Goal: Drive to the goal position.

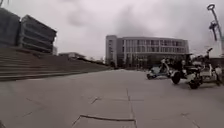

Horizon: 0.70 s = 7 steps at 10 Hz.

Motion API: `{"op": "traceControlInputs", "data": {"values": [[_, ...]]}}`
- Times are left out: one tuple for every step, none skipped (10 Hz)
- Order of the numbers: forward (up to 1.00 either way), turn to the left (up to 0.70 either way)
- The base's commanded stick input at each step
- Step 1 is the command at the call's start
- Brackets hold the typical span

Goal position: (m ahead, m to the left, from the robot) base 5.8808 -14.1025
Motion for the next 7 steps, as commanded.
{"op": "traceControlInputs", "data": {"values": [[0.50,0.00],[0.50,0.00],[0.50,0.00],[0.50,0.00],[0.50,0.00],[0.50,0.00],[0.50,0.00]]}}
